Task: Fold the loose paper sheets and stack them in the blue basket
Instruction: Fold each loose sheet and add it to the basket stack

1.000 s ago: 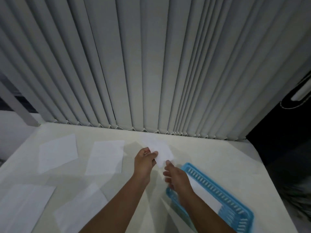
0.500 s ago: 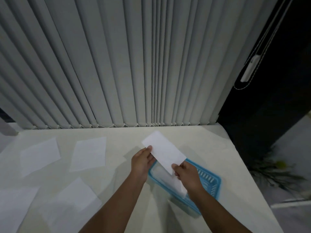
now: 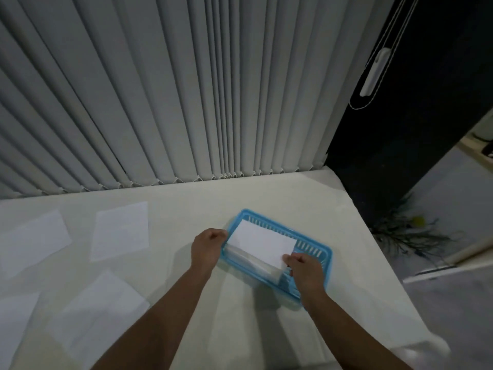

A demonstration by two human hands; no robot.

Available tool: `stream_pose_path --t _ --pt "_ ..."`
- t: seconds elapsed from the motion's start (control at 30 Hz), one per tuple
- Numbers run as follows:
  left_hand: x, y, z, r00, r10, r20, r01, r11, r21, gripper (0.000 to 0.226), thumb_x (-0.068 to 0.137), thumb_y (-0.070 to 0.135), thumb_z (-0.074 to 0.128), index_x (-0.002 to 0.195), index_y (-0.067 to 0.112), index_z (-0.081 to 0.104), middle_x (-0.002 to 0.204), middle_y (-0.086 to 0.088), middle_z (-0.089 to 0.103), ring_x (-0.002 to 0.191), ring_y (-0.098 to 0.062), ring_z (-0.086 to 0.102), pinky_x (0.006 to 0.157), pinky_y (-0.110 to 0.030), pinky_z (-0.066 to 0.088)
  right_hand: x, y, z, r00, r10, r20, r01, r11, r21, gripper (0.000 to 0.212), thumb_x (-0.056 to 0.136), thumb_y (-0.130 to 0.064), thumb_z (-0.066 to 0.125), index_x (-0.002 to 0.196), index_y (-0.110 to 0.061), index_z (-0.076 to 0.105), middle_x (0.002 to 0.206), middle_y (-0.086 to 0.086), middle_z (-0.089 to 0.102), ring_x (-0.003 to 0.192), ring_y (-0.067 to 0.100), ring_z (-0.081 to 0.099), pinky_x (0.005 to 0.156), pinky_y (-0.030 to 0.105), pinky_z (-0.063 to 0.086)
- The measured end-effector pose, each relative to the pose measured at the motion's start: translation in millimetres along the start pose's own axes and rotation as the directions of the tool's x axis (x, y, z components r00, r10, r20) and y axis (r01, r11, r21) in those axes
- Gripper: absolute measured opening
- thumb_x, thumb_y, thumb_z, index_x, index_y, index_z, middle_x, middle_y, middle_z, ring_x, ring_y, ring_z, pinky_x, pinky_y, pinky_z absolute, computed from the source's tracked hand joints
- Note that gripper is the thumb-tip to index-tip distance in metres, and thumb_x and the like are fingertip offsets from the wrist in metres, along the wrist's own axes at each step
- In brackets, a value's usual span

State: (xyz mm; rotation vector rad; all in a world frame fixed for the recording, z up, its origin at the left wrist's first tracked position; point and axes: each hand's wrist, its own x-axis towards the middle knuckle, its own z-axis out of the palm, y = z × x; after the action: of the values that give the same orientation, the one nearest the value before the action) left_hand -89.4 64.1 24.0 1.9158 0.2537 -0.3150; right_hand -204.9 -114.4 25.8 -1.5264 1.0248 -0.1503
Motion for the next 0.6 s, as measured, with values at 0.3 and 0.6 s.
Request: stream_pose_path --t 0.3,0.6 --pt "45 -14 4 0.944 0.223 0.245 -0.319 0.813 0.487 0.025 0.090 0.012 0.052 0.098 0.018 0.075 0.113 -0.006 0.066 0.112 -0.024 0.058 0.098 -0.035 0.047 -5 16 1 0.994 0.038 -0.103 -0.038 0.999 -0.001 0.021 0.085 -0.009 0.066 0.065 -0.011 0.062 0.061 0.005 0.059 0.057 0.016 0.053 0.057 0.027 0.041" --pt "68 -25 8 0.912 0.154 0.381 -0.359 0.750 0.556 0.046 0.088 0.003 0.036 0.104 0.023 0.074 0.133 -0.016 0.055 0.120 -0.036 0.052 0.103 -0.044 0.044 -3 21 13 0.993 0.050 -0.106 -0.053 0.998 -0.027 0.011 0.084 -0.017 0.068 0.073 -0.015 0.067 0.076 0.003 0.068 0.072 0.019 0.061 0.072 0.033 0.048"
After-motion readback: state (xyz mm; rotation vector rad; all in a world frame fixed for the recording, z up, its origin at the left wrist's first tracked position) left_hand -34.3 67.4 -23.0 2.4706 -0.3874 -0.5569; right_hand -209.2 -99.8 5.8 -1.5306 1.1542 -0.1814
